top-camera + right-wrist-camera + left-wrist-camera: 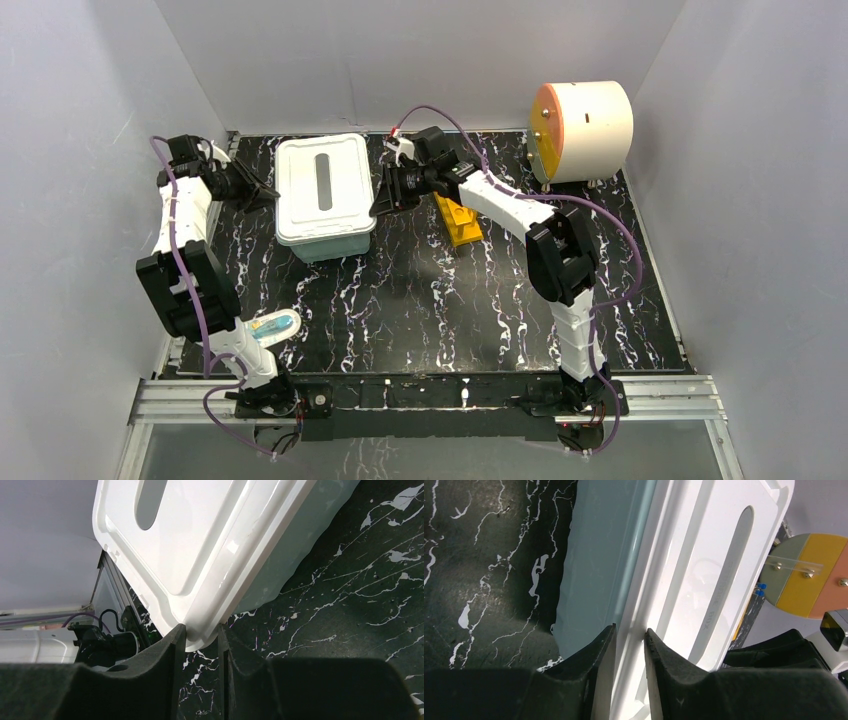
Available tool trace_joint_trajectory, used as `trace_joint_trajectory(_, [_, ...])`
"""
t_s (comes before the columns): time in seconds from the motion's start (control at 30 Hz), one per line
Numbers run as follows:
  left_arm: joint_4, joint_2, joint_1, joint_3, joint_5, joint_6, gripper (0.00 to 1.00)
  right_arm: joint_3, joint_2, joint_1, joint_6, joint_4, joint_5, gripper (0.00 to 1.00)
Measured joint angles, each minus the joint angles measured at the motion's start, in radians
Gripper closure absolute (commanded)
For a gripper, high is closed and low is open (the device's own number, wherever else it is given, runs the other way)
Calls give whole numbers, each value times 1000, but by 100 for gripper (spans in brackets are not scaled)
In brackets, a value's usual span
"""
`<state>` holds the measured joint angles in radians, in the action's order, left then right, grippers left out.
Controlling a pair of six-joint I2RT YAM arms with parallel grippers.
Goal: Organize the chemistry lab equipment
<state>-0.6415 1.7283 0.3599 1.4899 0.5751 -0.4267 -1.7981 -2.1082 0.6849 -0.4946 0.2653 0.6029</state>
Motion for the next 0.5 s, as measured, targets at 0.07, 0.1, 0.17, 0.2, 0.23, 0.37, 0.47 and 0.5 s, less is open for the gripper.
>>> trace_joint_trajectory(0.07, [-4, -4, 0, 0, -15, 2, 68, -4, 0, 1, 1, 6, -6, 60])
trace_joint_trajectory(0.1, [-6, -5, 0, 0, -22, 3, 65, -12, 0, 2, 4, 18, -16, 59])
trace_joint_trajectory(0.17, [-13, -8, 0, 0, -37, 8, 57, -33, -2, 6, 14, 47, -36, 59])
trace_joint_trajectory(0.2, [-16, -8, 0, 0, -44, 10, 53, -51, -5, 9, 22, 65, -49, 59])
trace_joint_trajectory(0.23, [-18, -8, 0, -1, -50, 13, 49, -74, -10, 12, 31, 85, -63, 58])
trace_joint_trajectory(0.37, [-17, -8, 0, -14, -54, 25, 41, -159, -35, 20, 57, 143, -98, 58])
trace_joint_trajectory(0.47, [-3, -8, 0, -34, -24, 28, 39, -188, -46, 26, 68, 169, -106, 58])
trace_joint_trajectory(0.5, [5, -8, 0, -44, -9, 27, 40, -194, -49, 27, 70, 179, -106, 58])
